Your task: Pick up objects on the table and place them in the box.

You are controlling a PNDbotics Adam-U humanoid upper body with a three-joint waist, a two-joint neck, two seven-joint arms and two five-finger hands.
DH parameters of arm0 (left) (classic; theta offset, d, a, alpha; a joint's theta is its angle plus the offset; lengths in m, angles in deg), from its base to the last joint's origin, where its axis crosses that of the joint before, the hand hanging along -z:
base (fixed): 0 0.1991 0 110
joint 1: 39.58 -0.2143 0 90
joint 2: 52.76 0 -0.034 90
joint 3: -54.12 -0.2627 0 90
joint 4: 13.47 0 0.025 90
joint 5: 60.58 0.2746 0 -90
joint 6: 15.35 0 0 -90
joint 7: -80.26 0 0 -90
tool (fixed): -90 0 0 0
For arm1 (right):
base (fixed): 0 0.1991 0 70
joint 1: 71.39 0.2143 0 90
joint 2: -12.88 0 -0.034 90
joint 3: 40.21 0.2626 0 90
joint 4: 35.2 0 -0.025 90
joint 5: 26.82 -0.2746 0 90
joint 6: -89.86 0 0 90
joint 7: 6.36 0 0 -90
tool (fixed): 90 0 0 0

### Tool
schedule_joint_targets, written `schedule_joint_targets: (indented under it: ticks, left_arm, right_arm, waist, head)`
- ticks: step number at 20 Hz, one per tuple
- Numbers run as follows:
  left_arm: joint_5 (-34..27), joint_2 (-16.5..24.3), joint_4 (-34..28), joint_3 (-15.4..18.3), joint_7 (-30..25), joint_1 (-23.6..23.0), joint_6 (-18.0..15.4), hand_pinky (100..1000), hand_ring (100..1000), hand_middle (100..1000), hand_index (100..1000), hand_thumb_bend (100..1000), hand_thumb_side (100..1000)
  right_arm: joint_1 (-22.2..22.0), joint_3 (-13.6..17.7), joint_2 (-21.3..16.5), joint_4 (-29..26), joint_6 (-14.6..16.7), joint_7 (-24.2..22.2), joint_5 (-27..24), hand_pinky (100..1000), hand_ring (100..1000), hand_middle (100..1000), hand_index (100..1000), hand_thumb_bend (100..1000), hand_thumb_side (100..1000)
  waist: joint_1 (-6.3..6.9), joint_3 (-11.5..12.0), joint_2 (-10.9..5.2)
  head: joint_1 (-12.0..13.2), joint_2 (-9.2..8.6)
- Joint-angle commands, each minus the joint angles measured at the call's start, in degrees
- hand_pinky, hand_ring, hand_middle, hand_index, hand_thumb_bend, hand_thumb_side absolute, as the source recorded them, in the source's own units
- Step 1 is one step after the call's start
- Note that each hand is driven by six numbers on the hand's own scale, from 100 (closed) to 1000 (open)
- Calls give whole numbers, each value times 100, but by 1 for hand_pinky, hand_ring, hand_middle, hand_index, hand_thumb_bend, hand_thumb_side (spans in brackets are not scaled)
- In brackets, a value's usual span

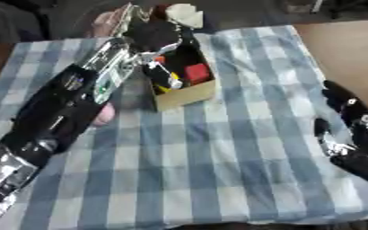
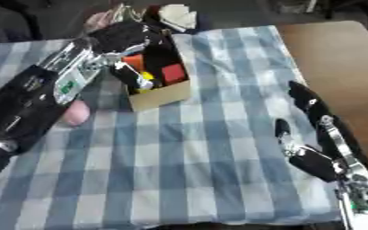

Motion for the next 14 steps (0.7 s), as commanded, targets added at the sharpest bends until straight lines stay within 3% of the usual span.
schedule_joint_targets:
  ticks: [1,6,7,8,14]
  left_arm:
    - [-366,712,-796,49,-472,-123,-2,764,685,673,806,448,264]
    - [-693,1475,-1406,224,-1402,-844,238,747,662,655,794,459,281]
    - [-699,1547,-1411,263,-1538,-975,295,744,655,645,789,559,148]
    - [-691,1590,-1384,300,-1646,-1090,352,740,649,643,787,464,292]
    - [-444,1505,-802,437,-1803,-1311,591,727,636,633,779,471,289]
  right_arm:
    - [40,63,-26,-70,-20,30,5,1000,1000,1000,1000,100,425]
    - [14,95,-54,-79,-43,46,30,1000,1000,1000,1000,100,424]
    - [9,102,-58,-79,-48,52,33,1000,1000,1000,1000,100,423]
    - [7,106,-61,-81,-50,56,35,1000,1000,1000,1000,100,424]
    - [13,110,-57,-80,-46,60,34,1000,1000,1000,1000,100,424]
  waist:
    - [-18,41,-60]
    - [13,135,-87]
    - [14,152,-89]
    - [16,169,-87]
    - [-18,210,-80]
  head:
    - [-84,-16]
    - [-177,-16]
    - [-189,-16]
    - [-201,-16]
    - [-232,-16]
